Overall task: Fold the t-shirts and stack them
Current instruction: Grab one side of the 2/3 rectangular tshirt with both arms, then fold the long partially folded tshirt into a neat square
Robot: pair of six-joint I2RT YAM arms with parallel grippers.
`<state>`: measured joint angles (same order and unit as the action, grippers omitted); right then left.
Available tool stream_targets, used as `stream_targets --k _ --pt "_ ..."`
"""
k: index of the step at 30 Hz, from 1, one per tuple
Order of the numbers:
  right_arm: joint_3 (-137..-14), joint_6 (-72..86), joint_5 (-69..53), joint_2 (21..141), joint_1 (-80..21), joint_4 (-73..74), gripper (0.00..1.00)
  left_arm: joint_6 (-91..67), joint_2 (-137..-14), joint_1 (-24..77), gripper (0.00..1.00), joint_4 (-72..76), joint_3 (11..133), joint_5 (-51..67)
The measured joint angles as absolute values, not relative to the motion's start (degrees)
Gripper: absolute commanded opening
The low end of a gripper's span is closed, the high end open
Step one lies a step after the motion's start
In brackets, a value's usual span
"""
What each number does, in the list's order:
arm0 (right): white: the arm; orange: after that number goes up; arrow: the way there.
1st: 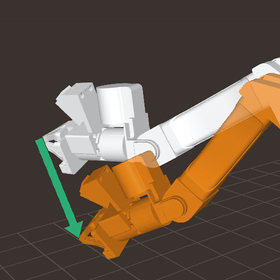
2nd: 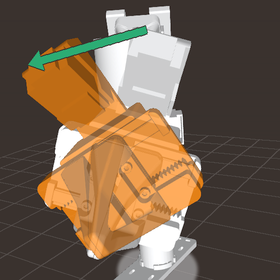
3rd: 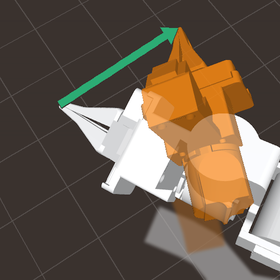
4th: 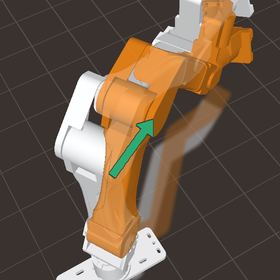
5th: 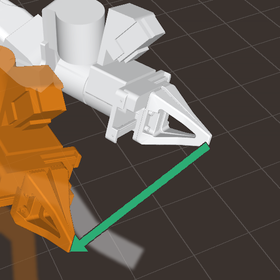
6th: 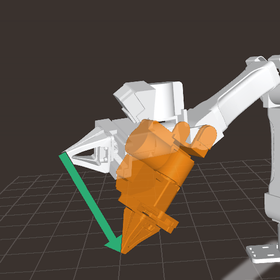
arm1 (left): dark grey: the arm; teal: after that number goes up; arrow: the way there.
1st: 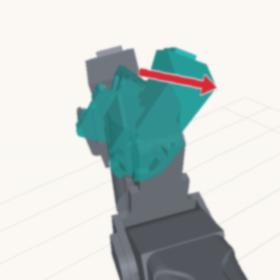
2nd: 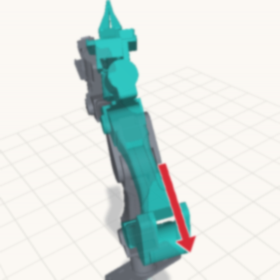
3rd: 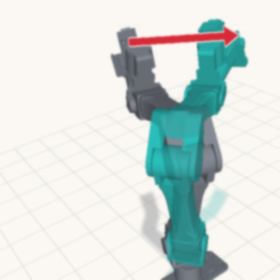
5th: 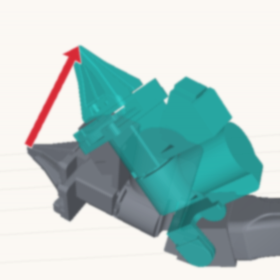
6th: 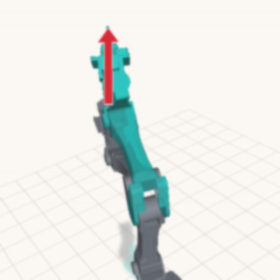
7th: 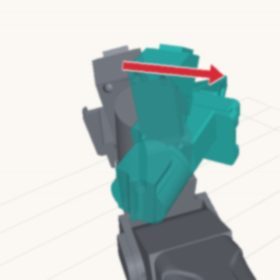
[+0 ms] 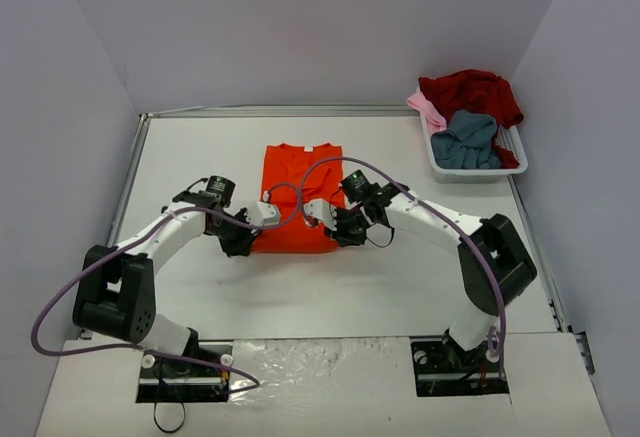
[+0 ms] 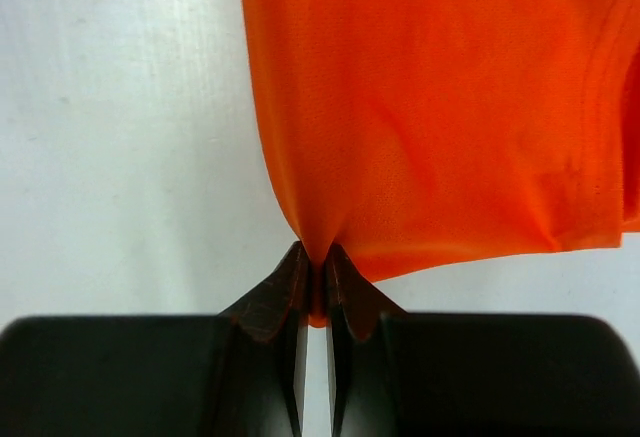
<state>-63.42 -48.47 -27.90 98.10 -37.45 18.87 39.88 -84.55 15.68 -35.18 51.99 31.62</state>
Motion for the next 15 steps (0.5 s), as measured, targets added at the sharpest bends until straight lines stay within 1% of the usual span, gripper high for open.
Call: stream_targets --k 6,15 --pt "-63.20 -48.49 -30.33 91.74 -37.60 25.26 0.00 47.35 -83.59 16.10 0.02 -49.25 57.65 36.93" --pt "-63.26 -50.50 -36.10 90.72 -38.04 35.64 0.00 53.08 -81.49 17.85 0.02 -62.30 59.75 40.99"
